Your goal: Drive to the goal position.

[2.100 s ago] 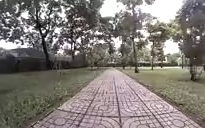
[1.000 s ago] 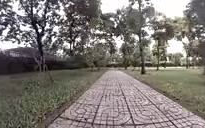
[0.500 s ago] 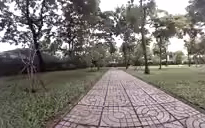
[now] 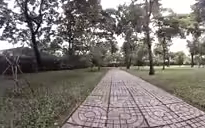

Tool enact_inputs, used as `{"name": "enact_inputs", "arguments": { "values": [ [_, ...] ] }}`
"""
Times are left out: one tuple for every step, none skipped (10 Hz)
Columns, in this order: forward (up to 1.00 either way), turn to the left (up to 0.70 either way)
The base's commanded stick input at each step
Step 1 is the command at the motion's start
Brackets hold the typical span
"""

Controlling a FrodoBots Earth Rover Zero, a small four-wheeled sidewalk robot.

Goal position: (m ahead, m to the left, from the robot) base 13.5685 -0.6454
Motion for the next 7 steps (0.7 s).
{"name": "enact_inputs", "arguments": {
  "values": [
    [1.00, -0.06],
    [1.00, -0.27],
    [1.00, -0.27],
    [1.00, -0.05],
    [1.00, 0.00],
    [1.00, 0.00],
    [1.00, -0.01]
  ]
}}
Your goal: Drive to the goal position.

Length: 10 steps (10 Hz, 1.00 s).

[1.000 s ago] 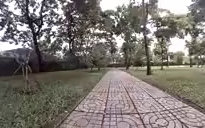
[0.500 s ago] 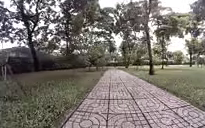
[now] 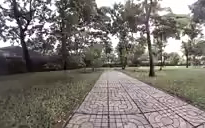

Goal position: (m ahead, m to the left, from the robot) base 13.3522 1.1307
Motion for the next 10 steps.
{"name": "enact_inputs", "arguments": {
  "values": [
    [1.00, -0.24],
    [1.00, -0.27],
    [1.00, -0.27],
    [1.00, -0.22],
    [1.00, 0.00],
    [1.00, 0.00],
    [1.00, 0.00],
    [1.00, 0.00],
    [1.00, 0.00],
    [1.00, 0.00]
  ]
}}
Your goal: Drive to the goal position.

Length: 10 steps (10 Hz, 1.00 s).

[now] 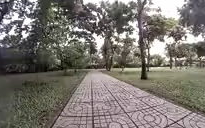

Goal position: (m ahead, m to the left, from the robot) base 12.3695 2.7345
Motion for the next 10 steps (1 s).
{"name": "enact_inputs", "arguments": {
  "values": [
    [1.00, 0.00],
    [1.00, 0.00],
    [1.00, 0.00],
    [1.00, 0.00],
    [1.00, 0.00],
    [1.00, 0.00],
    [1.00, 0.00],
    [1.00, 0.00],
    [1.00, 0.00],
    [1.00, 0.00]
  ]
}}
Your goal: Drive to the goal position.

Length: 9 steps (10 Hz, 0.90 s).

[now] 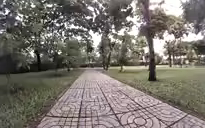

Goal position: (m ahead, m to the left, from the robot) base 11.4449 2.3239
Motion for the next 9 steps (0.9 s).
{"name": "enact_inputs", "arguments": {
  "values": [
    [1.00, 0.00],
    [1.00, 0.00],
    [1.00, 0.00],
    [1.00, 0.00],
    [1.00, 0.00],
    [1.00, 0.00],
    [1.00, 0.00],
    [1.00, 0.00],
    [1.00, 0.00]
  ]
}}
